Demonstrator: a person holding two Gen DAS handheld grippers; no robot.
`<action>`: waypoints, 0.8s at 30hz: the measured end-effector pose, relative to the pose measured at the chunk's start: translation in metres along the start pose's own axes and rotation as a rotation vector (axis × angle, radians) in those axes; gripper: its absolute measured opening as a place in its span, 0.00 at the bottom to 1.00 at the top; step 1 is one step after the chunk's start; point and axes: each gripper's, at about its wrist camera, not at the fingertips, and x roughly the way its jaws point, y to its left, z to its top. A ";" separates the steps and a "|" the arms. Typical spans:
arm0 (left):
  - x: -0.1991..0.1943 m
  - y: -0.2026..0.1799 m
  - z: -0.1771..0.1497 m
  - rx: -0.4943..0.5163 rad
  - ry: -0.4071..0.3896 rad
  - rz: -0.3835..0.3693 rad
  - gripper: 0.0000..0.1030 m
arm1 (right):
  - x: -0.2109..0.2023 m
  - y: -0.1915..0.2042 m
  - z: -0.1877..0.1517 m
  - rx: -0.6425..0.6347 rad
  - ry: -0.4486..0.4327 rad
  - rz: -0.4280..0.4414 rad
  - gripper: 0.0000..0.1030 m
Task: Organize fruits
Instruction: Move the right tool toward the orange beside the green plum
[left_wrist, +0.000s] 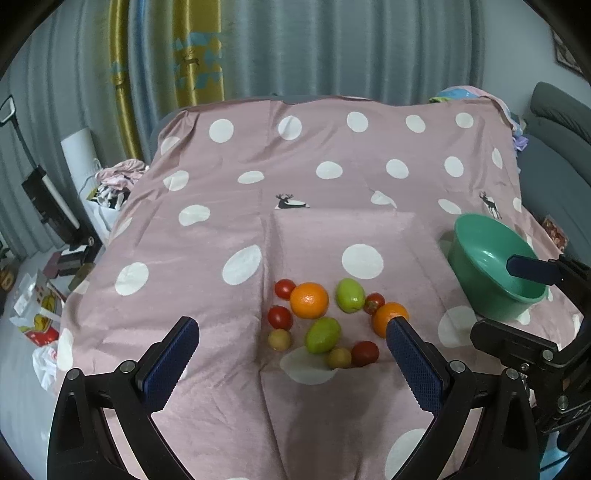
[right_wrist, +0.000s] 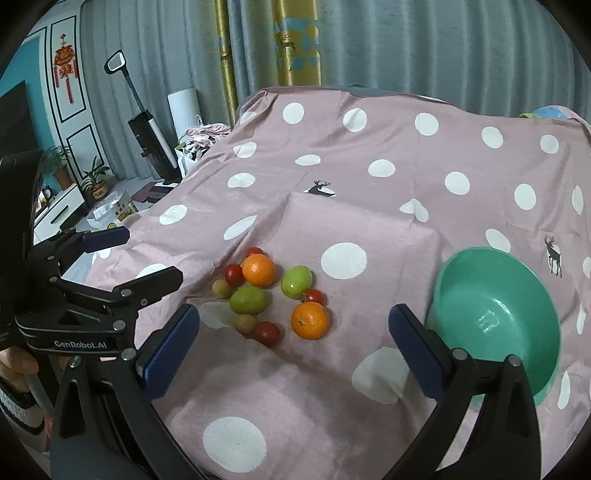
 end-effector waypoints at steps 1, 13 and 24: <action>0.000 0.001 0.000 0.001 -0.001 -0.001 0.98 | 0.001 0.000 0.000 0.001 0.002 0.002 1.00; 0.015 0.003 0.002 -0.027 0.035 -0.078 0.98 | 0.015 -0.003 -0.003 0.013 0.039 0.005 1.00; 0.042 0.025 -0.002 -0.213 0.141 -0.401 0.98 | 0.036 -0.025 -0.019 0.118 0.085 0.106 1.00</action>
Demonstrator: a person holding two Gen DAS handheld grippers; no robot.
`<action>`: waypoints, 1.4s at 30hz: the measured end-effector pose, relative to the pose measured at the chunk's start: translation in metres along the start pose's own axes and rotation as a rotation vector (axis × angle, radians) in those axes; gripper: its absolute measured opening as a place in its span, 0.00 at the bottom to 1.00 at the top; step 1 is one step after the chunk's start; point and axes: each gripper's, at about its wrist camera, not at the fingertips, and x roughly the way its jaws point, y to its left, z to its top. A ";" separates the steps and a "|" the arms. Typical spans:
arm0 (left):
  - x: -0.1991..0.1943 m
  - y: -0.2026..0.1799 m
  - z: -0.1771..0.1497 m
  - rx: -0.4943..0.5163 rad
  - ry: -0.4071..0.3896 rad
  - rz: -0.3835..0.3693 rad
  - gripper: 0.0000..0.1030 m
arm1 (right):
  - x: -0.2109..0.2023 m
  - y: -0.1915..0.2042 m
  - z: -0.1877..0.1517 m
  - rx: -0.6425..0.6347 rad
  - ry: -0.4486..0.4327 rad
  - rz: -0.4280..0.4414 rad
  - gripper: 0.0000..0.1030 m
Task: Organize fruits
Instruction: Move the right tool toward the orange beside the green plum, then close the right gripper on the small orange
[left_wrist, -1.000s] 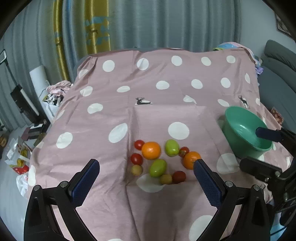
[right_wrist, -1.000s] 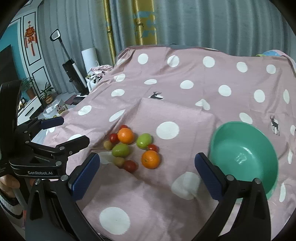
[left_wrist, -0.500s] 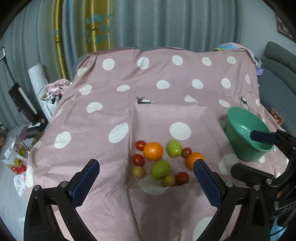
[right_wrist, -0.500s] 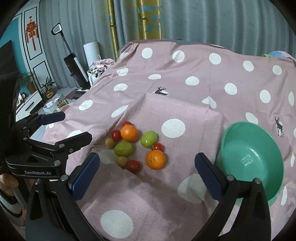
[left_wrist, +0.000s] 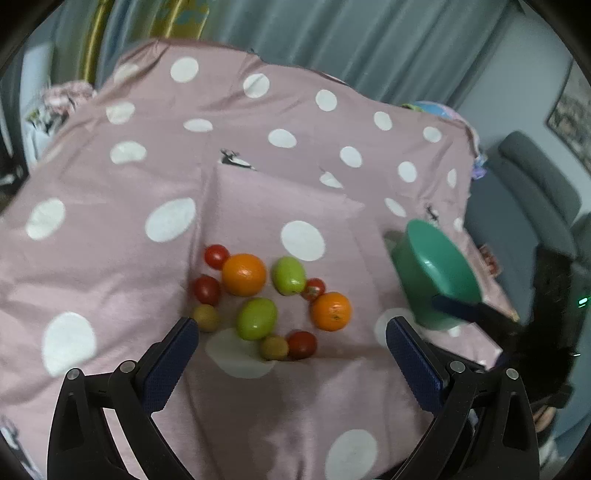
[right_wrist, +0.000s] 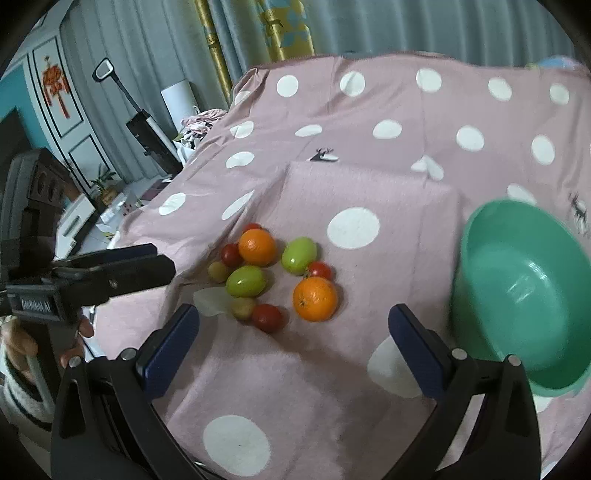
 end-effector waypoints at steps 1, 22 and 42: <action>0.002 0.005 0.000 -0.023 0.015 -0.045 0.98 | 0.002 -0.002 -0.001 0.008 0.002 0.014 1.00; 0.040 0.013 0.006 0.013 0.073 -0.050 0.98 | 0.051 -0.034 -0.010 0.103 0.105 0.081 0.80; 0.081 -0.032 0.020 0.132 0.163 -0.168 0.81 | 0.072 -0.042 -0.012 0.108 0.135 0.121 0.65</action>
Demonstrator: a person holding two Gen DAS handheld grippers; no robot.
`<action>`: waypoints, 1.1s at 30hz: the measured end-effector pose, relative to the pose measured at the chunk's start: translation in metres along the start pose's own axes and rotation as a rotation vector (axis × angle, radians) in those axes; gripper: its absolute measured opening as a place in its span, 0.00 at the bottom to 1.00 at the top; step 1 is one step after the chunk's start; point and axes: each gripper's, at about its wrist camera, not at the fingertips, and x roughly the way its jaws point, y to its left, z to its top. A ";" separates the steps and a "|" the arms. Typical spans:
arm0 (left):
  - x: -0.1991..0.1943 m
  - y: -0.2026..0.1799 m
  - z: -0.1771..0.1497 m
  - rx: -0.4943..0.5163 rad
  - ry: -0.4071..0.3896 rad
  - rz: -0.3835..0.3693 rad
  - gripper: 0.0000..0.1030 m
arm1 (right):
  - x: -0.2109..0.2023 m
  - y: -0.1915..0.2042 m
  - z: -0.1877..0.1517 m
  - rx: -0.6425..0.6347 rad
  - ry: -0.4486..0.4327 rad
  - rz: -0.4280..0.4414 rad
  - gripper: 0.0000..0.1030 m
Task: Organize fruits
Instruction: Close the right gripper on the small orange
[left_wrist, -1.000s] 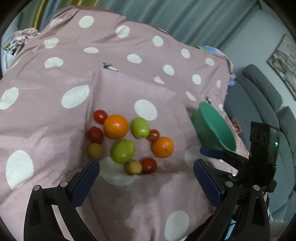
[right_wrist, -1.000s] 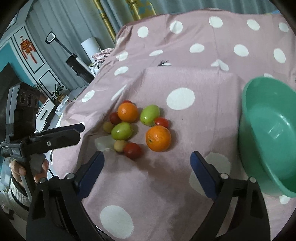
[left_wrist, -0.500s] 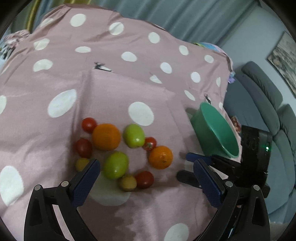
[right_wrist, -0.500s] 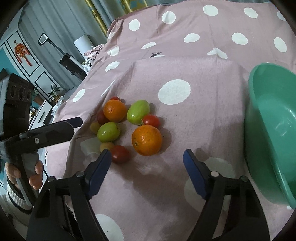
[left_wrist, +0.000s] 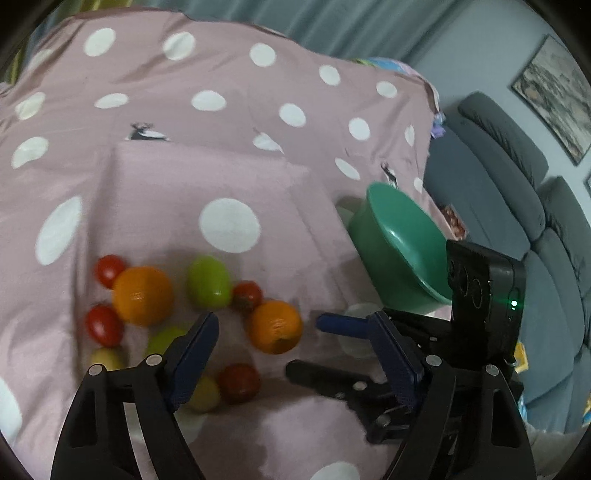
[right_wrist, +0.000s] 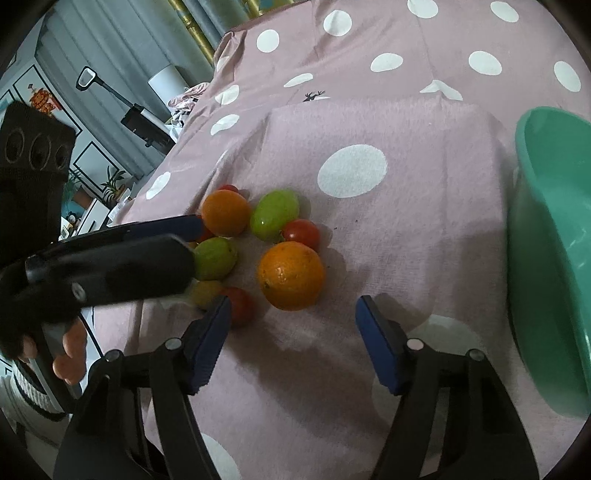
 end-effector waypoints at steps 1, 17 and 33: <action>0.006 -0.002 0.001 0.006 0.018 -0.004 0.80 | 0.001 0.000 0.000 -0.002 0.004 0.008 0.61; 0.044 0.008 -0.001 -0.041 0.157 0.020 0.55 | 0.014 -0.002 0.004 -0.016 0.028 0.057 0.45; 0.035 -0.008 -0.002 0.000 0.135 0.074 0.47 | -0.006 0.003 -0.002 -0.049 -0.033 0.053 0.34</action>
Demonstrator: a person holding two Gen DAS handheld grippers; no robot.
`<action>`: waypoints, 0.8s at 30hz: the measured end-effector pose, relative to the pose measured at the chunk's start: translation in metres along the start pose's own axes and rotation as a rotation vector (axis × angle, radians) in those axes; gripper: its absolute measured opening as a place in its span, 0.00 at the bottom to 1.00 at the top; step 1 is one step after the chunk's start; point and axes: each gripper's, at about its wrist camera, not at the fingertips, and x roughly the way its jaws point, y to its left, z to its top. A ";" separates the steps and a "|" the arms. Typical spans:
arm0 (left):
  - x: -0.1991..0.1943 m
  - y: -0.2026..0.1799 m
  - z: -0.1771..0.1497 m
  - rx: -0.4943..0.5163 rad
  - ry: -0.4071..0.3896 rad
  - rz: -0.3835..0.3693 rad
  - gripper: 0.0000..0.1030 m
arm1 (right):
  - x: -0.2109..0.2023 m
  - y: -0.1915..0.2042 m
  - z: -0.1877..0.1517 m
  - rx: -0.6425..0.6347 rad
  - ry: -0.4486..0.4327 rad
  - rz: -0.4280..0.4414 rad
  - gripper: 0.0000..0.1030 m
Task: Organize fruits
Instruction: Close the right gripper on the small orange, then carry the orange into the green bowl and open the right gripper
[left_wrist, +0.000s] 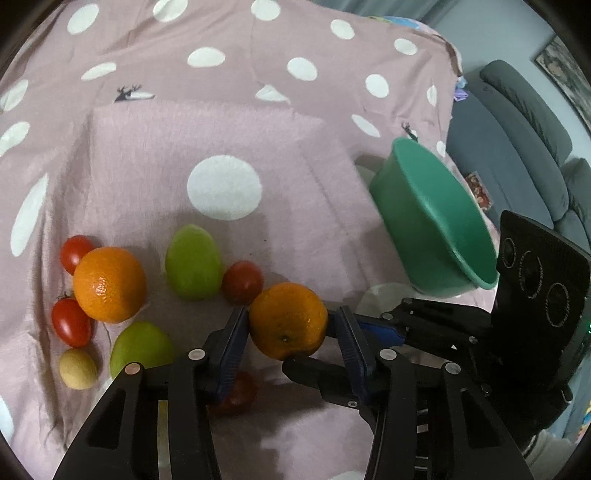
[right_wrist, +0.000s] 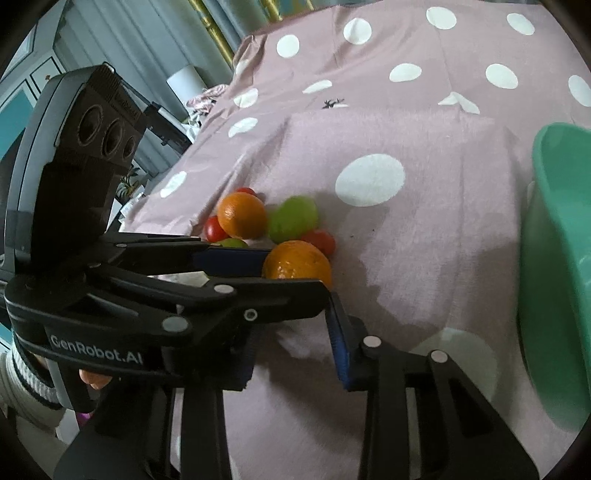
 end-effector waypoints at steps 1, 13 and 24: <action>-0.002 -0.002 0.000 0.007 -0.006 0.003 0.47 | -0.003 0.000 -0.001 0.003 -0.007 0.003 0.34; -0.029 -0.041 0.007 0.099 -0.071 0.020 0.47 | -0.046 0.009 -0.002 -0.009 -0.115 -0.010 0.34; -0.017 -0.103 0.037 0.237 -0.094 -0.011 0.47 | -0.102 -0.023 -0.002 0.039 -0.245 -0.088 0.34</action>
